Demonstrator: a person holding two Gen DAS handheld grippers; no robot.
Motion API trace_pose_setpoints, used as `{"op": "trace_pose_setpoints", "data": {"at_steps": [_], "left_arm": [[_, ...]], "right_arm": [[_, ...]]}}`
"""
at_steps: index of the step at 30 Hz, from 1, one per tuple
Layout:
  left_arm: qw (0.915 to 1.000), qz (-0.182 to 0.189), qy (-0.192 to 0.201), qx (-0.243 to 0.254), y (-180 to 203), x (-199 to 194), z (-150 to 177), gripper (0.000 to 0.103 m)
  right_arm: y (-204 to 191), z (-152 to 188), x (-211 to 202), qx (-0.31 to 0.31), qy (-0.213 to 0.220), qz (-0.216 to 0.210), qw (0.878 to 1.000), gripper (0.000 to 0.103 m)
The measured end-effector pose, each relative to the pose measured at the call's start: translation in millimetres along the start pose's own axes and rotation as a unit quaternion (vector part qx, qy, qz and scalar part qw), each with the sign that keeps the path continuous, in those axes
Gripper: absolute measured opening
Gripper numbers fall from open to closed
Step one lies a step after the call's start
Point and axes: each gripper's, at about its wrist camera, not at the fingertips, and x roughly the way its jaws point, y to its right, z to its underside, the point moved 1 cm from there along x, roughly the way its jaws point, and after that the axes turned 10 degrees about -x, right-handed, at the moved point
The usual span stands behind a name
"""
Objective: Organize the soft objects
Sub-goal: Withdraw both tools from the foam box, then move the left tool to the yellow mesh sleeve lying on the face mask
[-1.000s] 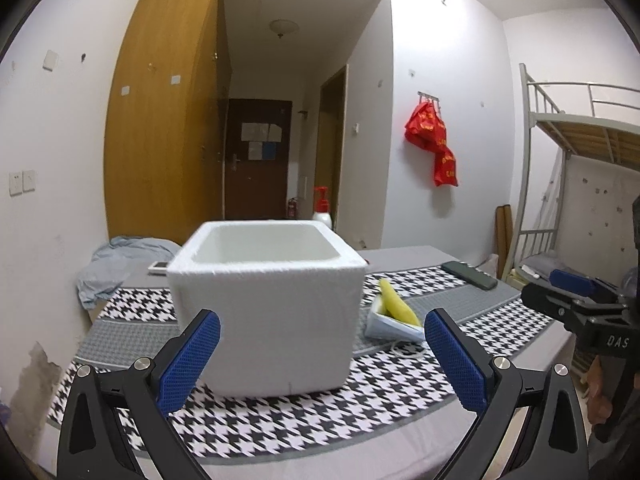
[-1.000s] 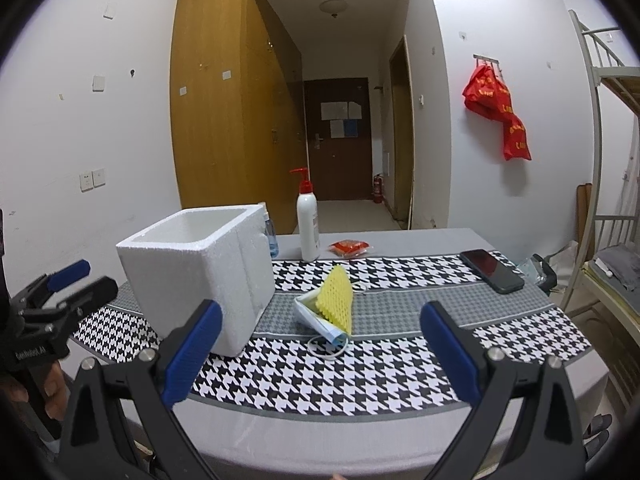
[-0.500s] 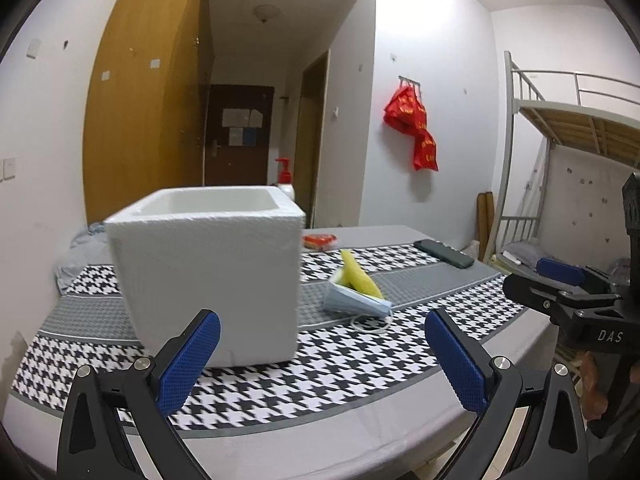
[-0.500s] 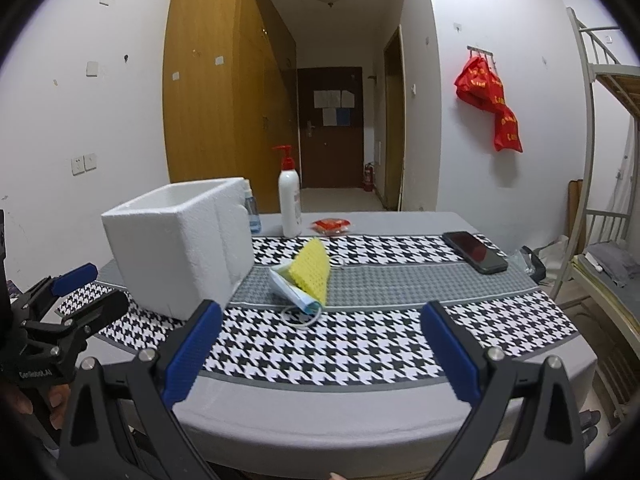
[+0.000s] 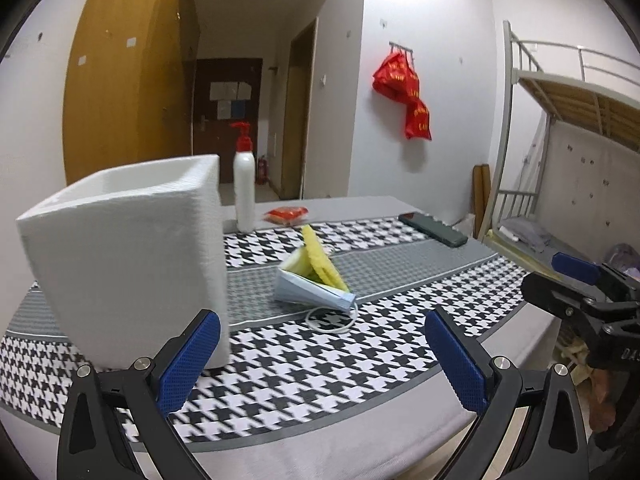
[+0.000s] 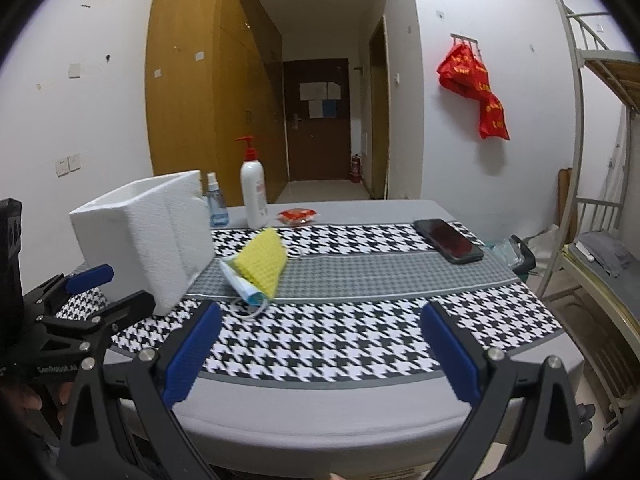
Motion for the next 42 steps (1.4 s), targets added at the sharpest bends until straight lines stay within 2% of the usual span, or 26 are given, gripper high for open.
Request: {"op": "trace_pose_setpoints", "data": {"at_steps": [6, 16, 21, 27, 32, 40, 42], "left_arm": [[0.9998, -0.010, -0.019, -0.003, 10.5, 22.9, -4.4, 0.102], [0.9986, -0.050, -0.016, 0.010, 19.0, 46.3, -15.3, 0.102], [0.9978, -0.063, -0.021, -0.003, 17.0, 59.3, -21.3, 0.102], [0.9978, -0.055, -0.032, -0.017, 18.7, 74.9, -26.8, 0.102], [0.9954, -0.079, -0.044, -0.032, 13.5, 92.4, -31.4, 0.102], [0.9919, -0.117, -0.044, -0.026, 13.0, 109.0, -33.8, 0.093], [0.9909, -0.123, -0.047, -0.028, 12.6, 113.4, -33.4, 0.086]], "right_arm": [[15.8, 3.9, 11.8, 0.004, -0.012, -0.007, 1.000, 0.101], [29.2, 2.3, 26.8, -0.001, -0.024, -0.020, 1.000, 0.101], [31.2, -1.0, 34.3, -0.010, -0.028, -0.024, 0.999, 0.101], [34.9, -5.7, 45.3, -0.016, -0.033, -0.029, 0.999, 0.101], [36.4, -7.2, 54.3, -0.021, -0.036, -0.032, 0.999, 0.101], [40.2, -8.2, 67.2, -0.017, -0.043, -0.041, 0.998, 0.101], [39.8, -7.9, 70.2, -0.019, -0.046, -0.043, 0.998, 0.101]]}}
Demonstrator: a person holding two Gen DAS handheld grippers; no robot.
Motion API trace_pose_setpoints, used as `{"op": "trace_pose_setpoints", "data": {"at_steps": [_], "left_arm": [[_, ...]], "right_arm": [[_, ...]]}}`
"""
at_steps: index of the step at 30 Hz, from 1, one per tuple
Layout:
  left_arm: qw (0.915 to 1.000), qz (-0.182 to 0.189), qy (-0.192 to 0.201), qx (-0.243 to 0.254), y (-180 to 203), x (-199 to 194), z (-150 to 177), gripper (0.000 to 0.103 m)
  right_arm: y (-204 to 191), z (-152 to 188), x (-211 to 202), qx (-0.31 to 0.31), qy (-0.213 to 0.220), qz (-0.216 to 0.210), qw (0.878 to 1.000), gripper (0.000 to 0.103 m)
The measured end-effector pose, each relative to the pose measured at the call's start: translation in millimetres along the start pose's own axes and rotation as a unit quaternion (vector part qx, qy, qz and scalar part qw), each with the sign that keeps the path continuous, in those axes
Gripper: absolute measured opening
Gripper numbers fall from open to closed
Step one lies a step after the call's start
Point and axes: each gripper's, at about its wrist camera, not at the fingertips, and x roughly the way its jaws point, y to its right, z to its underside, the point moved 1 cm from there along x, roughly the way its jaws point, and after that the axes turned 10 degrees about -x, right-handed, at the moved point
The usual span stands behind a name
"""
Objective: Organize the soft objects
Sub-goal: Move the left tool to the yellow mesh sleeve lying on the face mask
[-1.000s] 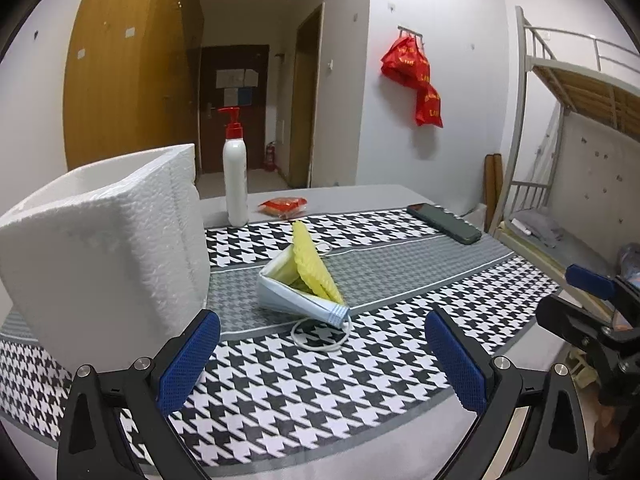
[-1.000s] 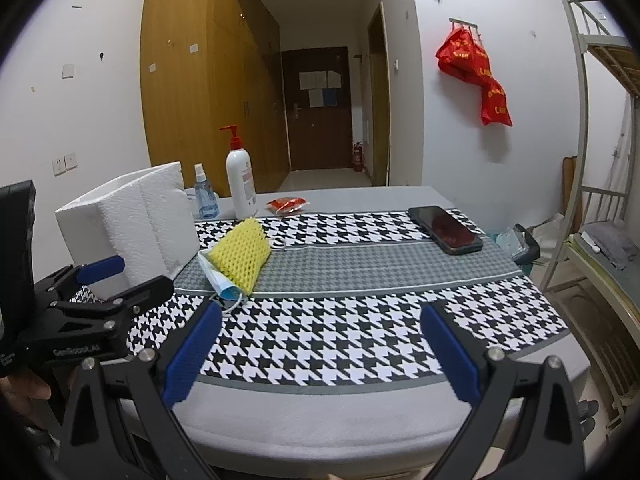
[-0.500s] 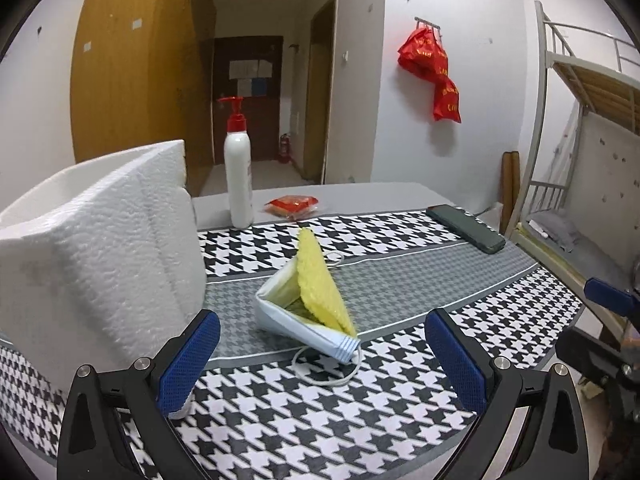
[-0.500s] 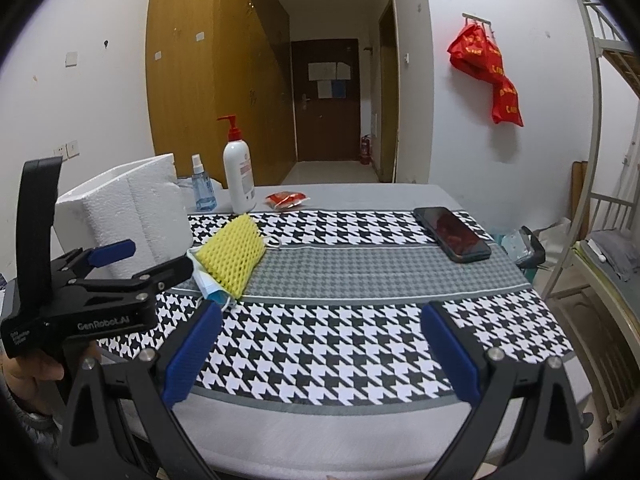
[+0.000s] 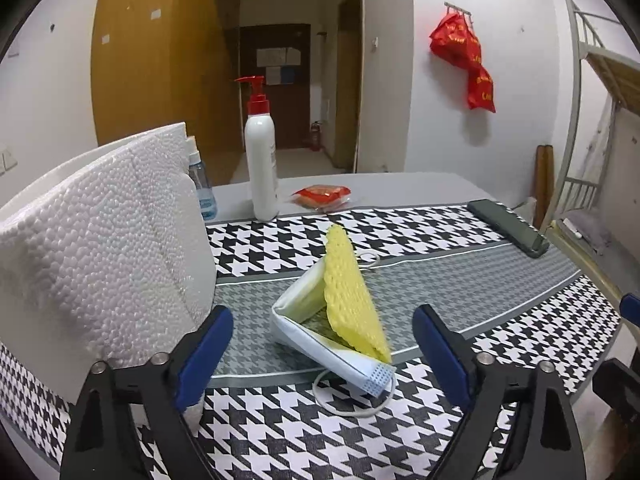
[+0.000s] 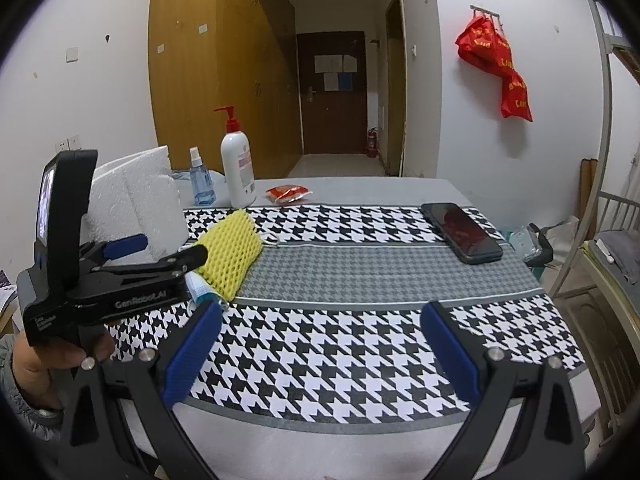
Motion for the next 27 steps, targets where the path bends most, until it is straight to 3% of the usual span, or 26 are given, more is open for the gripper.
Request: {"op": "trace_pose_setpoints", "data": {"at_steps": [3, 5, 11, 27], "left_arm": [[0.9994, 0.022, -0.026, -0.009, 3.9, 6.6, 0.6, 0.080], [0.9994, 0.026, -0.023, 0.000, 9.2, 7.1, 1.5, 0.080], [0.9993, 0.006, -0.037, 0.001, 7.4, 21.2, -0.3, 0.069], [0.9983, -0.038, -0.040, -0.017, -31.9, 17.3, -4.0, 0.064]], "right_arm": [[-0.1, 0.8, 2.4, -0.001, -0.002, -0.003, 1.000, 0.101], [0.8, 0.8, 3.3, 0.000, -0.002, -0.004, 1.000, 0.101], [2.6, 1.7, 4.5, 0.000, -0.003, -0.004, 1.000, 0.101], [-9.1, -6.2, 19.5, -0.016, -0.008, -0.019, 1.000, 0.101]]}}
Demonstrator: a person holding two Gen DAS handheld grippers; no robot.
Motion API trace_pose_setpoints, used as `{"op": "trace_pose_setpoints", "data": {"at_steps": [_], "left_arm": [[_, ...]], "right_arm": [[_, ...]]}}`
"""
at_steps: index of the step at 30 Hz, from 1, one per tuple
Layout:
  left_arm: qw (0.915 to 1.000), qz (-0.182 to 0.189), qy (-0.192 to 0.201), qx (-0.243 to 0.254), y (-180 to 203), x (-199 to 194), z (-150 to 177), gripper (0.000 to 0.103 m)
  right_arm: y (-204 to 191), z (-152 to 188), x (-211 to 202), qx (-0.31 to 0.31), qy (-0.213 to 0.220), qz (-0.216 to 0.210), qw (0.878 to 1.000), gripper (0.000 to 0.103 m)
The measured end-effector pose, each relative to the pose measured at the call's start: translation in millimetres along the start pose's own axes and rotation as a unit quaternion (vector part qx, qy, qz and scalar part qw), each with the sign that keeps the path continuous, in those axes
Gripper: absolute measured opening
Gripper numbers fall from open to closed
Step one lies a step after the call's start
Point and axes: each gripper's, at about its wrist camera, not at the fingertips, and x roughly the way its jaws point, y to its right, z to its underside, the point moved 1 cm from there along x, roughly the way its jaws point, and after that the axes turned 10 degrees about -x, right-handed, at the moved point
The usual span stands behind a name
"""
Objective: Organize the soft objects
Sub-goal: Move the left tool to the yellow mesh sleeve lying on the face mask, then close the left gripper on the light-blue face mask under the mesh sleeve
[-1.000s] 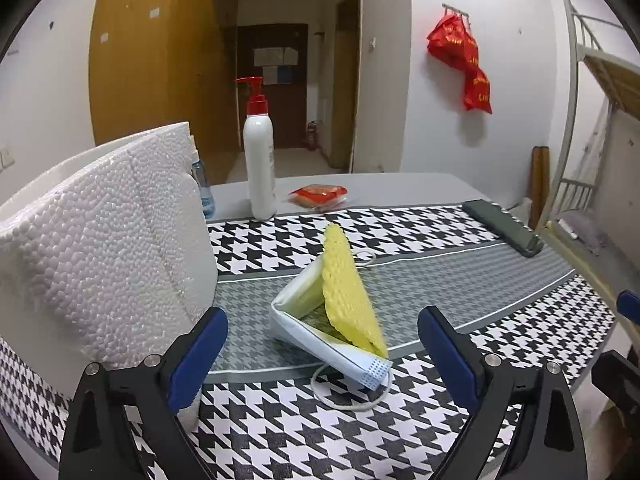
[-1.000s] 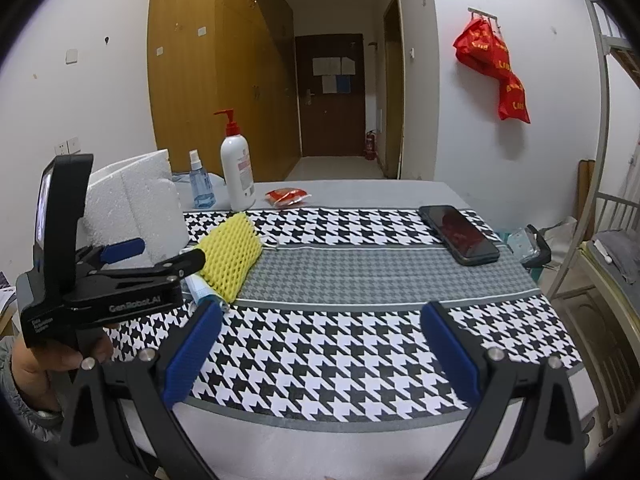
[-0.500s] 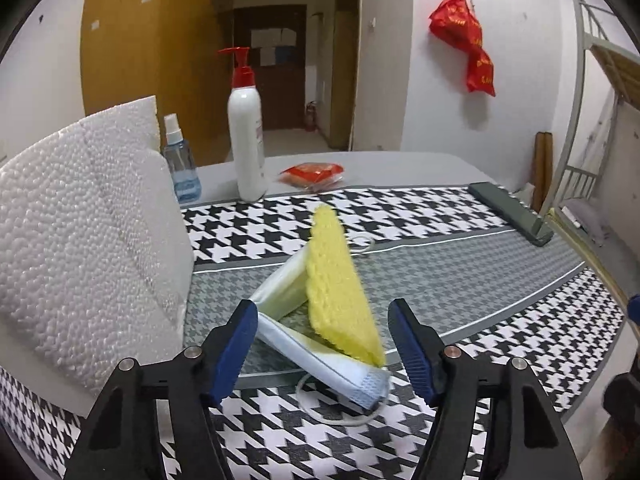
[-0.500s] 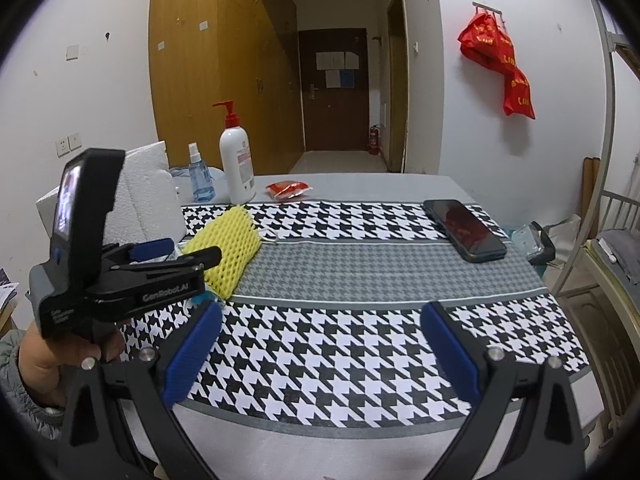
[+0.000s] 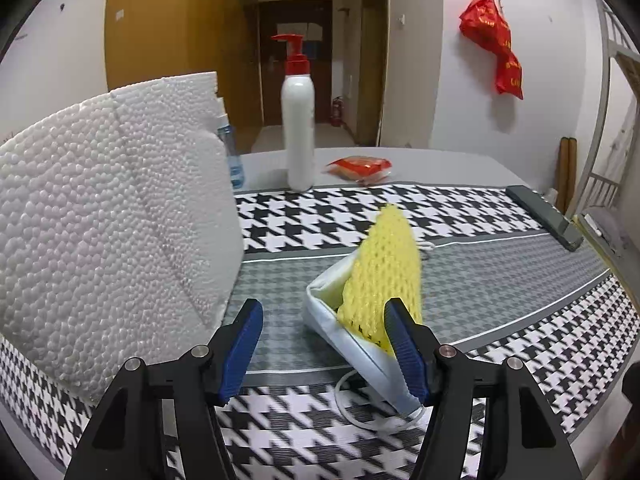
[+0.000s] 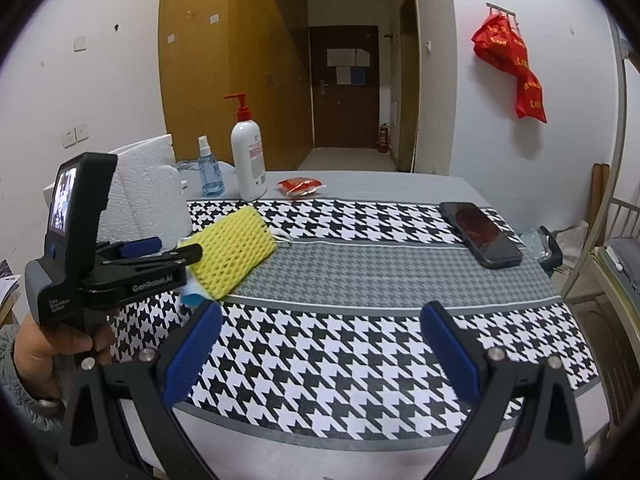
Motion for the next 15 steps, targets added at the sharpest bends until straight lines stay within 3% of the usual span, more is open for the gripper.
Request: {"op": "trace_pose_setpoints", "data": {"at_steps": [11, 15], "left_arm": [[0.9979, 0.064, -0.007, 0.007, -11.9, -16.5, -6.7, 0.064], [0.9983, 0.053, -0.009, 0.023, -7.8, -6.8, -10.3, 0.063]], "right_arm": [[-11.2, -8.6, 9.9, -0.016, -0.004, -0.013, 1.000, 0.101], [-11.2, -14.4, 14.5, -0.009, -0.006, -0.018, 1.000, 0.101]]}}
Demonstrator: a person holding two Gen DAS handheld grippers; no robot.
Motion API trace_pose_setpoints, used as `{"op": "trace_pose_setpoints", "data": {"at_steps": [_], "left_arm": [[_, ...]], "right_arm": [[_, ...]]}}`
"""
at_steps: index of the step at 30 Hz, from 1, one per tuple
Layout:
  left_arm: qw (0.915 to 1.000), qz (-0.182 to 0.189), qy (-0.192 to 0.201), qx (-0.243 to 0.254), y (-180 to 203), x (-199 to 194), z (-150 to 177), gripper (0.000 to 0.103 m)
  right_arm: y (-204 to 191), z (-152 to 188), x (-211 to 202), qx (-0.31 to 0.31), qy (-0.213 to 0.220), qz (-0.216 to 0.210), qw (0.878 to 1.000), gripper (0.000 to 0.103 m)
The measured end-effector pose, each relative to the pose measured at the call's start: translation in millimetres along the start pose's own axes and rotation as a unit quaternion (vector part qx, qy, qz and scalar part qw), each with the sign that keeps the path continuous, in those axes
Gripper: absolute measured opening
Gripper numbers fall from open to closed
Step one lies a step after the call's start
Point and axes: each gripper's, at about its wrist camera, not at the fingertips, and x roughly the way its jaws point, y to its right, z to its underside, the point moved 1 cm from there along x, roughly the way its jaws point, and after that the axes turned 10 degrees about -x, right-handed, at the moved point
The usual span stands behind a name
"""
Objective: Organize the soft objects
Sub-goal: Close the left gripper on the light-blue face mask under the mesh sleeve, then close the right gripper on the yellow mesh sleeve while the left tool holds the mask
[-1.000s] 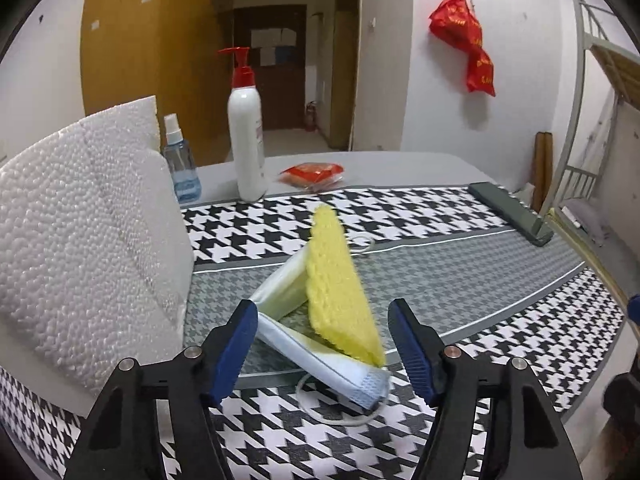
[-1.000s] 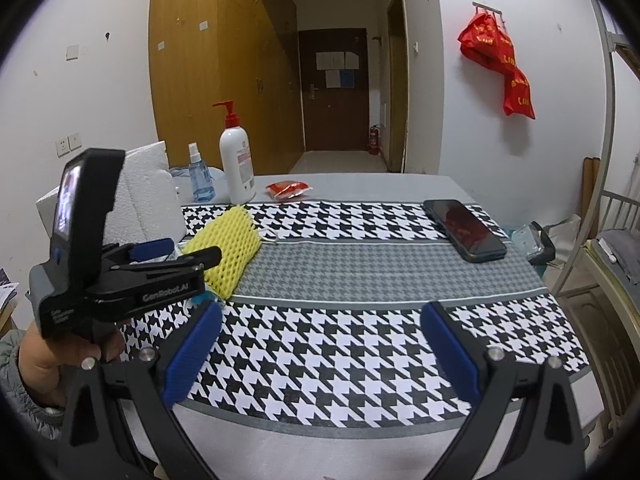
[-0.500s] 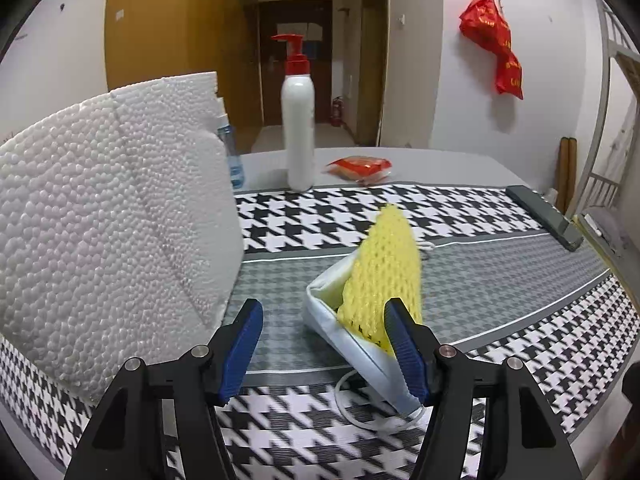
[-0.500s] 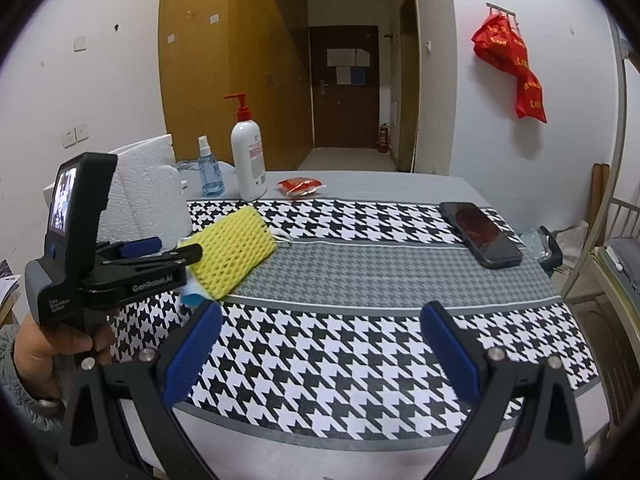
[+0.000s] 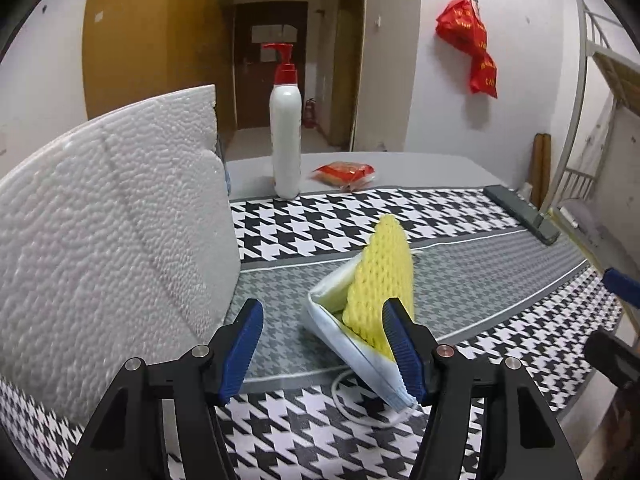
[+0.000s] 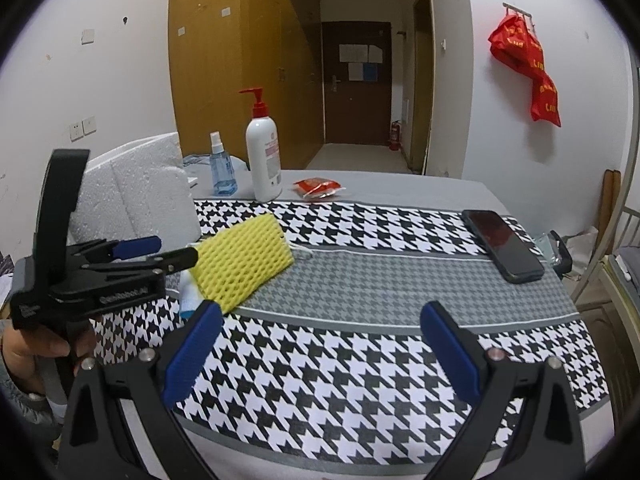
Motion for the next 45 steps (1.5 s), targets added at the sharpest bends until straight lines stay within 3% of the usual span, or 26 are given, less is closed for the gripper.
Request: {"op": "trace_pose_setpoints", "data": {"at_steps": [3, 8, 11, 14, 18, 23, 25, 27, 29, 32, 36, 45], "left_arm": [[0.9992, 0.022, -0.030, 0.013, 4.9, 15.3, -3.2, 0.064], [0.9972, 0.029, -0.058, 0.036, 14.5, 33.9, -2.1, 0.063], [0.9944, 0.050, -0.078, 0.049, 19.9, 42.5, 0.3, 0.037], [0.9926, 0.072, -0.080, 0.057, 24.6, 42.0, 1.0, 0.022], [0.9784, 0.156, -0.103, 0.090, 41.5, 33.3, 8.5, 0.019], [0.9502, 0.246, -0.114, 0.154, 67.7, 11.9, 25.1, 0.019], [0.9498, 0.243, -0.111, 0.162, 70.7, 9.1, 28.0, 0.030], [0.9520, 0.235, -0.104, 0.167, 70.8, 5.9, 30.1, 0.062], [0.9542, 0.232, -0.085, 0.169, 66.8, 0.1, 31.1, 0.075], [0.9560, 0.232, -0.067, 0.167, 63.1, -4.4, 29.0, 0.078], [0.9646, 0.220, -0.061, 0.132, 48.8, 1.1, 17.9, 0.085], [0.9727, 0.205, -0.071, 0.083, 30.2, 10.9, 7.9, 0.085]], "right_arm": [[-2.9, -0.1, 1.2, -0.003, -0.002, -0.001, 1.000, 0.101], [-6.2, 1.9, 2.3, -0.004, -0.008, -0.002, 1.000, 0.101], [-5.2, 3.9, 1.1, -0.001, -0.012, 0.004, 1.000, 0.101], [-2.5, 6.1, -2.0, 0.005, -0.014, 0.013, 1.000, 0.101], [2.5, 11.1, -6.0, 0.016, -0.021, 0.033, 0.999, 0.101], [8.8, 20.6, -14.0, 0.037, -0.026, 0.056, 0.997, 0.101], [11.8, 24.7, -17.0, 0.049, -0.027, 0.060, 0.997, 0.101], [13.6, 29.3, -19.2, 0.062, -0.027, 0.059, 0.996, 0.101], [14.6, 33.7, -19.2, 0.069, -0.028, 0.060, 0.995, 0.101], [15.9, 36.8, -14.4, 0.078, -0.033, 0.056, 0.995, 0.101], [15.9, 36.9, -3.4, 0.081, -0.044, 0.048, 0.995, 0.101], [20.8, 29.7, 24.2, 0.083, -0.048, -0.007, 0.995, 0.101]]}}
